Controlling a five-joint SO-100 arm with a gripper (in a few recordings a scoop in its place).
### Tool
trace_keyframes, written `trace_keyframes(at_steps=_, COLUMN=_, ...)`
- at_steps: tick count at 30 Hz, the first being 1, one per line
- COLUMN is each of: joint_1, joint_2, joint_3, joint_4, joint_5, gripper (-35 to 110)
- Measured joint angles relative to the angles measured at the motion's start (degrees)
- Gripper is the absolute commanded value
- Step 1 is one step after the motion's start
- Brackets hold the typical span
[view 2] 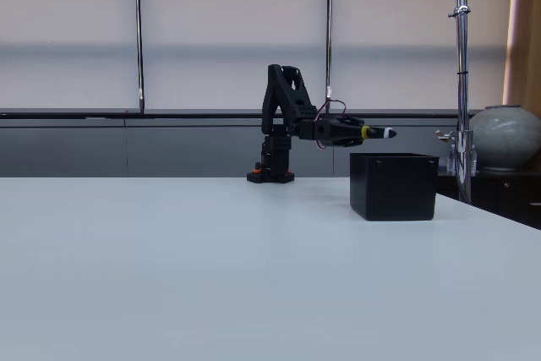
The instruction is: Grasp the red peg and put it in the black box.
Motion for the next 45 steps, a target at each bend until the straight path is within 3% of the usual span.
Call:
trace_keyframes(at_steps=8, joint_1=4.04, joint_2=-22.32, joint_3=-12.22, joint_4=6.77, joint_5=-3.78, gripper=13)
trace_keyframes(at_steps=12, joint_1=7.73, joint_2=-34.45, joint_3=-16.08, joint_4=16.35, joint_5=-4.22, gripper=8)
trace_keyframes(at_steps=15, joint_1=11.60, joint_2=-43.42, joint_3=-16.87, joint_4=27.51, joint_5=-4.83, gripper=1)
trace_keyframes(at_steps=23, joint_1=22.32, joint_2=-65.39, joint_3=-26.63, joint_4=55.46, joint_5=-4.75, gripper=0)
trace_keyframes(at_steps=32, joint_1=26.98, joint_2=-81.21, joint_3=-26.89, joint_4=101.95, joint_5=-4.22, gripper=0)
trace_keyframes(at_steps=45, joint_1=26.98, joint_2=-92.11, joint_3=-32.87, joint_4=117.60, joint_5=-4.92, gripper=0)
